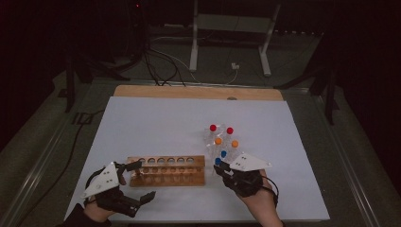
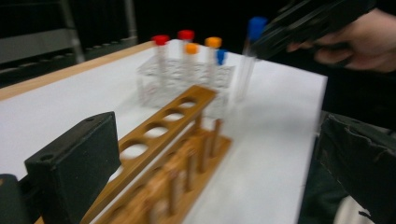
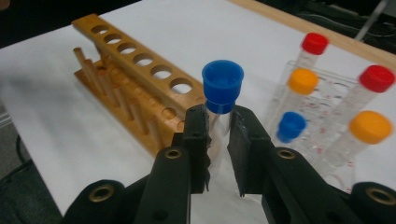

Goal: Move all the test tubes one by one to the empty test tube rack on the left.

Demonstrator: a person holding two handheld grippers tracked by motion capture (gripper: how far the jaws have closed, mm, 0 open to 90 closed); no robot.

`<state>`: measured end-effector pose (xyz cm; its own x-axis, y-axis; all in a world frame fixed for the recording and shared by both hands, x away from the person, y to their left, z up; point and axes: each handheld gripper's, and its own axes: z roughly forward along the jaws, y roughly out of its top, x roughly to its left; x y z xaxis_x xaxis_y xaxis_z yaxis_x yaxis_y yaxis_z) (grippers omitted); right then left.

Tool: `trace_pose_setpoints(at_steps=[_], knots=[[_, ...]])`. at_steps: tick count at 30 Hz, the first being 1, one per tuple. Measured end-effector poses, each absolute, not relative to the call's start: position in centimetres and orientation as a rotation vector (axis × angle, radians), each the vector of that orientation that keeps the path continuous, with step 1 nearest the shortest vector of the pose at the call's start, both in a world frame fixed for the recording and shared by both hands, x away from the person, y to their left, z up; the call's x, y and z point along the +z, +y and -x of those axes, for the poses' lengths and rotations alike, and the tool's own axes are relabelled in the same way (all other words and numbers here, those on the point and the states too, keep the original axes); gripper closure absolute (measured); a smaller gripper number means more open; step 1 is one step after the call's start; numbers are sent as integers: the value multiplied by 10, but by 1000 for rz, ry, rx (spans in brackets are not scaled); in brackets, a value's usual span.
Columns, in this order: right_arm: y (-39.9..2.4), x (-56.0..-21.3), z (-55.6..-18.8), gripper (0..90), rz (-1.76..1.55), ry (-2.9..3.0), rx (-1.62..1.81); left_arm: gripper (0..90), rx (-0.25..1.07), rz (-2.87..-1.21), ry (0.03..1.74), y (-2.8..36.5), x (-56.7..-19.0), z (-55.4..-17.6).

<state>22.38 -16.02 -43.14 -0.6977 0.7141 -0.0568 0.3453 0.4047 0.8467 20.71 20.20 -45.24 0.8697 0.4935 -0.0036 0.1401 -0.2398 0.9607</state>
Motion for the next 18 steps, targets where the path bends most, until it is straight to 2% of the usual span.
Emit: trace_pose_setpoints(at_steps=[8, 18], knots=[[-154, -436, -221, 765, -872, 2293, 1208, 6, 244, -1836, 419, 169, -442, -214], [-147, -439, -218, 765, -843, 2326, 1213, 13, 202, -1863, 367, 134, -434, -227]])
